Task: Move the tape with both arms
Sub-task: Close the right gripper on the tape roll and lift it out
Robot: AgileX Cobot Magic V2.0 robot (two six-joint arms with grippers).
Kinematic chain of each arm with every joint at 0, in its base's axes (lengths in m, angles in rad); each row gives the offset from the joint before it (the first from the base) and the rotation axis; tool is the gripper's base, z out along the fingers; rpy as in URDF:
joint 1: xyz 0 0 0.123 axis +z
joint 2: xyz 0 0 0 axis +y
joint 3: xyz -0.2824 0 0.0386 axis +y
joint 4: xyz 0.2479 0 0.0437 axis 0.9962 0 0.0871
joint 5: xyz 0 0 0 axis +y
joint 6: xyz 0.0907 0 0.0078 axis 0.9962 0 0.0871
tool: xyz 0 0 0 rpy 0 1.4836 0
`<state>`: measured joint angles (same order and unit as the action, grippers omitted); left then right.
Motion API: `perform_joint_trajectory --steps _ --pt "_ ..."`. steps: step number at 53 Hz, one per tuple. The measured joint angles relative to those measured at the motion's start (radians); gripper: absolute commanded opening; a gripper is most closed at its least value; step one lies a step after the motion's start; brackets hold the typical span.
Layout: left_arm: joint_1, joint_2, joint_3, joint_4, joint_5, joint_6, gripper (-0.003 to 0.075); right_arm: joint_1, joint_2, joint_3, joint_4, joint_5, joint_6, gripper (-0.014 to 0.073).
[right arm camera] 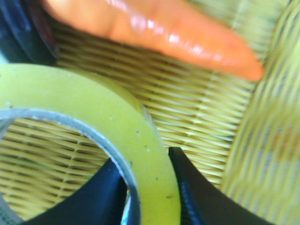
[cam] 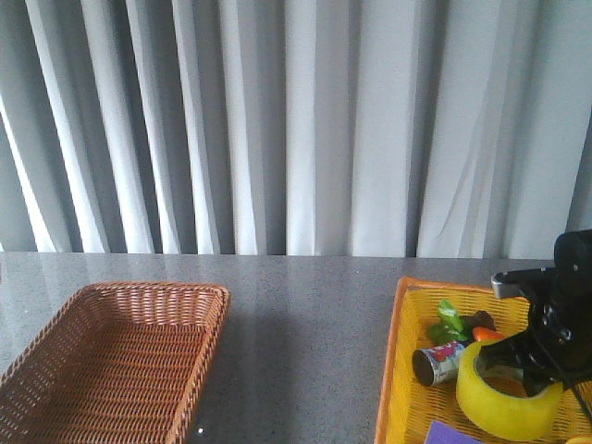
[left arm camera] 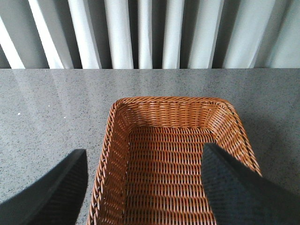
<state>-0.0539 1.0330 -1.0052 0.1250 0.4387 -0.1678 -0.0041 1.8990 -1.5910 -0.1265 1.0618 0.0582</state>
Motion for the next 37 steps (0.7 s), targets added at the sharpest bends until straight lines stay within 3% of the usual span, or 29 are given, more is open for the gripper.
perform_joint_trajectory --steps 17,30,37 --pt "0.0 0.0 0.0 0.0 0.0 0.0 0.0486 0.041 -0.112 -0.185 0.126 0.071 -0.141 -0.0001" --pt "0.0 0.0 0.0 -0.001 0.0 0.0 0.0486 0.291 -0.116 -0.332 0.164 0.086 -0.212 0.0002" --pt "0.0 0.0 0.0 -0.001 0.001 0.0 0.0486 0.416 -0.047 -0.404 0.119 0.086 -0.195 0.0004"
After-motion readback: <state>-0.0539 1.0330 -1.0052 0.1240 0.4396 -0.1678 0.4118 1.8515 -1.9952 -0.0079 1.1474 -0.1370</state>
